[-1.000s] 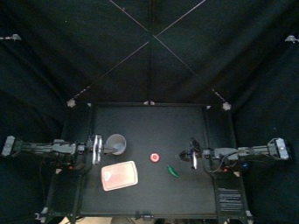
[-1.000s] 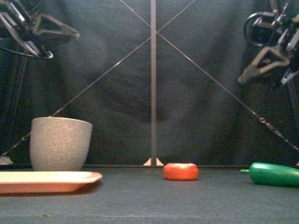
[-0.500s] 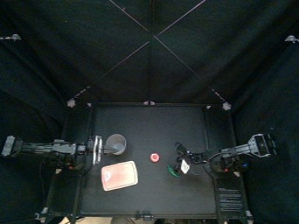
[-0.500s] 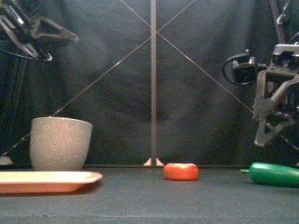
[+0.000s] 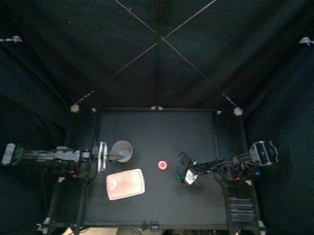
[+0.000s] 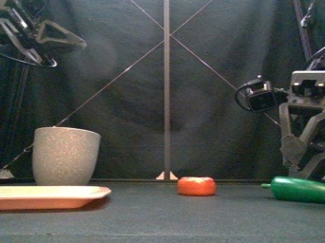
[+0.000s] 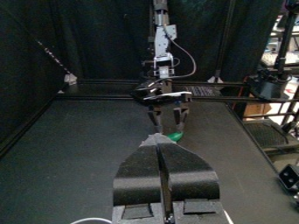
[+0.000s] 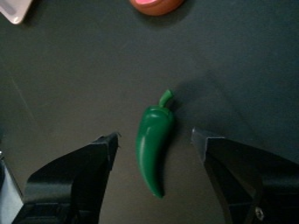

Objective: Pick the green pepper then place it in the grey bowl
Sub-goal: Pick the green pepper

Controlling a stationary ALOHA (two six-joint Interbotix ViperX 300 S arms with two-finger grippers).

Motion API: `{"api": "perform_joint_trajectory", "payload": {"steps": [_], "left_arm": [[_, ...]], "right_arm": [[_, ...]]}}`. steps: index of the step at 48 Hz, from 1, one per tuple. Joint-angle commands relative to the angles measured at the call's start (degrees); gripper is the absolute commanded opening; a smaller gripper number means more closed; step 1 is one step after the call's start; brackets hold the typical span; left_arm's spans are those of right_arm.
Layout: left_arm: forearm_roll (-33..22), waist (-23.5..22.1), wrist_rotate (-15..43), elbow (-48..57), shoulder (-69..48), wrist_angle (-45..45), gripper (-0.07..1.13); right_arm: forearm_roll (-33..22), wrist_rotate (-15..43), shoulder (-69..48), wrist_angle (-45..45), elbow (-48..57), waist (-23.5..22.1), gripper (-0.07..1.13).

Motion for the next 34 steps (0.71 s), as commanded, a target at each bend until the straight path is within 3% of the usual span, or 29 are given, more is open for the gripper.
{"api": "perform_joint_trajectory", "payload": {"steps": [1, 12, 28, 34], "left_arm": [[0.09, 1.23, 0.09, -0.88, 0.35, -0.35, 0.06], [0.09, 2.29, 0.09, -1.23, 0.18, -0.26, 0.06], [0.0, 2.37, 0.09, -1.32, -0.26, -0.35, 0.06], [-0.09, 2.37, 0.0, -1.05, -0.26, -0.44, 0.06]], "right_arm": [[-0.09, 0.09, 1.93, 0.09, -2.81, 0.88, 0.99], [-0.09, 0.18, 7.03, 1.76, -5.62, 1.32, 0.97], [-0.09, 0.18, 10.55, 6.77, -9.23, 1.58, 0.73], [-0.18, 0.09, 10.37, 6.77, -10.37, 1.58, 0.7]]}}
